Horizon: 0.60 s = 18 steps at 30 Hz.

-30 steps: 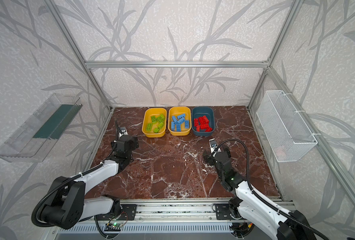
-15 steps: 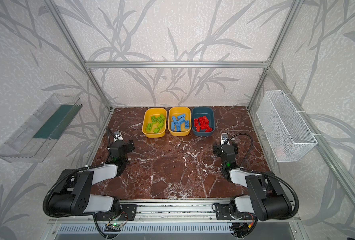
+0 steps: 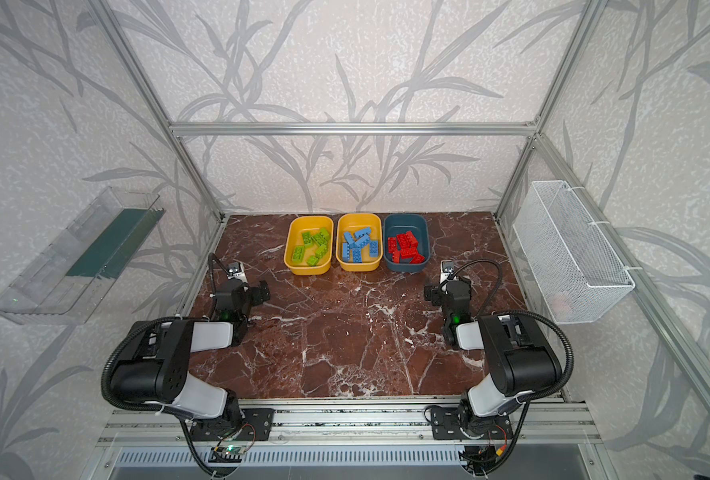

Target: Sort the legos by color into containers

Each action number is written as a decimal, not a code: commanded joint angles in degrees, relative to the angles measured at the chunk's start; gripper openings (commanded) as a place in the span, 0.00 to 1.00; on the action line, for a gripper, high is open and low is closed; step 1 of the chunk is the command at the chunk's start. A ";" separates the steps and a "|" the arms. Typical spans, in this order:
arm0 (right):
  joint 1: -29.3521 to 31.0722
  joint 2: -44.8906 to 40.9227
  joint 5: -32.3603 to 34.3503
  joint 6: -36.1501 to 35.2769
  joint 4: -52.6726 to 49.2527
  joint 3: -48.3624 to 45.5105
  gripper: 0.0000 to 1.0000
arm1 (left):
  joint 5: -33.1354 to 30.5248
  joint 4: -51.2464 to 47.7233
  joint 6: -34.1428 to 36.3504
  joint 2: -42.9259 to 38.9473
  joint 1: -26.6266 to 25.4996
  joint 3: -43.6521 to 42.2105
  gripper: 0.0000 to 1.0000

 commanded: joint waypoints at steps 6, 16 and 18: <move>-0.23 0.39 0.02 0.29 3.66 -0.43 0.99 | 1.44 0.39 0.89 -0.43 0.05 1.43 0.99; -0.16 0.37 -0.50 0.01 3.30 -0.29 0.99 | 1.35 0.43 0.84 -0.43 0.10 1.42 0.99; -0.16 0.45 -0.51 0.00 3.29 -0.33 0.99 | 1.35 0.42 0.85 -0.47 0.10 1.43 0.99</move>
